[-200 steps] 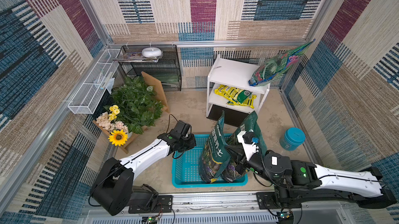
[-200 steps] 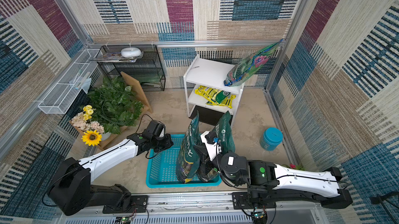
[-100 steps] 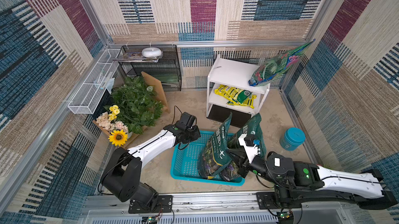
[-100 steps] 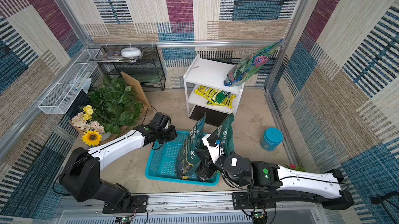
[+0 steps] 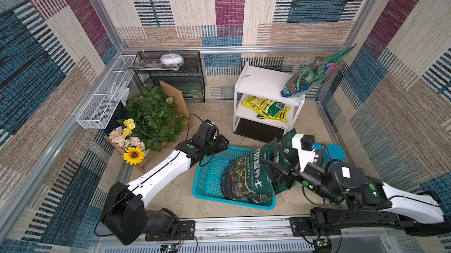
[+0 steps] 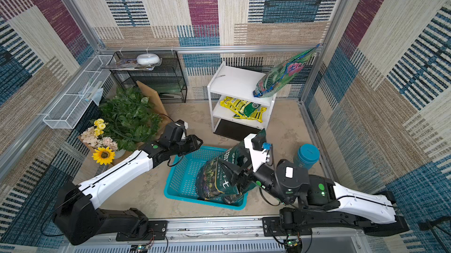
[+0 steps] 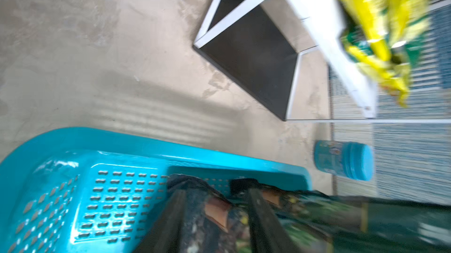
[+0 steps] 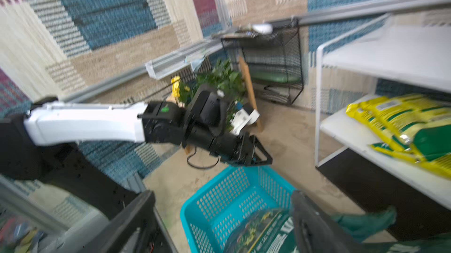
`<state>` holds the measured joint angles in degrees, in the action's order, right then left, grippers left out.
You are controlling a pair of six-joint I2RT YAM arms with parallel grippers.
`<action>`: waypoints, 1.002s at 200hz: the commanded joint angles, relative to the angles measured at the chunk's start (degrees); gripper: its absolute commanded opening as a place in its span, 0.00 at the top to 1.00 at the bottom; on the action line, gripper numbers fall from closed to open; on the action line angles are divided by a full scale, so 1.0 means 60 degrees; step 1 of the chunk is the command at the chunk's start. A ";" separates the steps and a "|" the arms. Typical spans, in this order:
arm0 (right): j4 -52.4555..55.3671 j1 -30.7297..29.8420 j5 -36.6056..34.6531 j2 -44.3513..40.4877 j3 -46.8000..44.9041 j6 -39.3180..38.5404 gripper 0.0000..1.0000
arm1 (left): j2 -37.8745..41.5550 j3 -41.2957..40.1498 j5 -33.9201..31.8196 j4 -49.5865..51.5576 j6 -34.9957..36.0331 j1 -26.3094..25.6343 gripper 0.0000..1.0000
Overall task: Take down the fertilizer bag from the shelf
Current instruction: Adjust the storage box at the center of the board, then pick up the fertilizer bag from the shelf.
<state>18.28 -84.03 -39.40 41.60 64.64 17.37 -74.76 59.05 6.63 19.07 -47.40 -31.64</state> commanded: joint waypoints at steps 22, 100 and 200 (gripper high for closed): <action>-0.0777 -0.0014 -0.3896 0.1034 0.1701 -0.2228 0.01 | 0.1539 0.1435 -0.0520 0.1527 0.0544 0.0011 0.19; -0.4190 0.3604 -0.5224 0.3520 0.3584 -0.6043 0.18 | 0.3508 0.2011 -0.3976 0.1287 0.4841 0.0239 0.05; -0.3021 0.6879 -0.4067 0.4865 0.4688 -0.4277 0.11 | 0.4390 0.0926 -0.3607 0.0761 0.5413 0.1488 0.09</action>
<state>-3.11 -45.98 -66.81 70.02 91.74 -12.82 -48.58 64.86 -15.75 25.69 -15.92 -23.62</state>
